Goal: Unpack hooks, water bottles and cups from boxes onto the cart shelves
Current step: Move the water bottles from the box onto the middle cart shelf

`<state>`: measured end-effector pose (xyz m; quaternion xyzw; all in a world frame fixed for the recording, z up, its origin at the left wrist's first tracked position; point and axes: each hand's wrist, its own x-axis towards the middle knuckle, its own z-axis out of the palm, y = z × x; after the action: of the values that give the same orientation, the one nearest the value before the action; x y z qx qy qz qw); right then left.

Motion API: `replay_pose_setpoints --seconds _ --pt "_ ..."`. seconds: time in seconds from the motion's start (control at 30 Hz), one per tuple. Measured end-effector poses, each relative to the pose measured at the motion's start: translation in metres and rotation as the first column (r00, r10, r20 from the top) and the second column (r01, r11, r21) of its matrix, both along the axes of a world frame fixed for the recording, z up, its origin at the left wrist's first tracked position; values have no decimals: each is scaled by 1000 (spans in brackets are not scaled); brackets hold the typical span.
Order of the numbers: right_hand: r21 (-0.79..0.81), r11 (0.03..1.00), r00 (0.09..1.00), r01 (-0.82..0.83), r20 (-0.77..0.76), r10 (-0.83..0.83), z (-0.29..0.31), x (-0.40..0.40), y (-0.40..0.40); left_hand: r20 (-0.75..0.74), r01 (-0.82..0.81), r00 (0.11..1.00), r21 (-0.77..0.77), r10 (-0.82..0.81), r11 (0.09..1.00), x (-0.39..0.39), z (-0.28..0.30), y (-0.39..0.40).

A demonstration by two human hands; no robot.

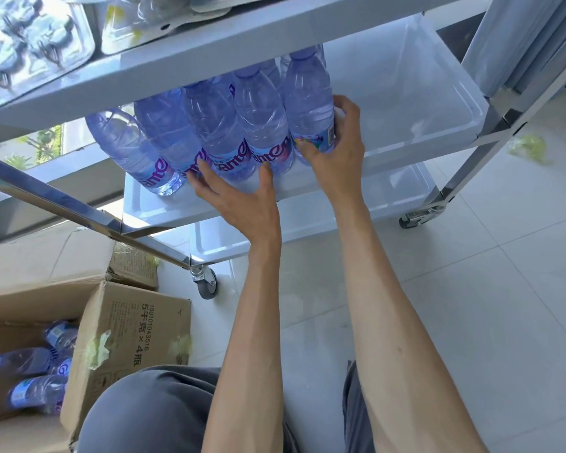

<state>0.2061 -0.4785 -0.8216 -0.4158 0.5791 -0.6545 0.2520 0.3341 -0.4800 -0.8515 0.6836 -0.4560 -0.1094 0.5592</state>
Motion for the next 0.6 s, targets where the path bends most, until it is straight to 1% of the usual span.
replay_pose_setpoints --seconds 0.2,0.3,0.33,0.43,0.47,0.6 --pt "28 998 999 49 -15 -49 -7 6 -4 60 36 997 31 -38 999 0 -6 -2" --pt "63 995 994 73 -81 -67 -6 14 -10 59 42 997 41 -45 998 2 -6 -2" --pt "87 995 997 47 -71 -41 -6 16 -13 61 39 997 41 -41 998 2 -5 -2" --pt "112 993 995 -32 94 21 -3 13 -14 70 25 997 35 -28 999 2 -5 0" --pt "110 994 993 -30 114 17 -3 10 -14 76 22 997 33 -24 999 2 -5 0" --pt "95 995 997 29 72 -36 2 9 -17 88 15 996 32 -18 999 1 -6 -1"
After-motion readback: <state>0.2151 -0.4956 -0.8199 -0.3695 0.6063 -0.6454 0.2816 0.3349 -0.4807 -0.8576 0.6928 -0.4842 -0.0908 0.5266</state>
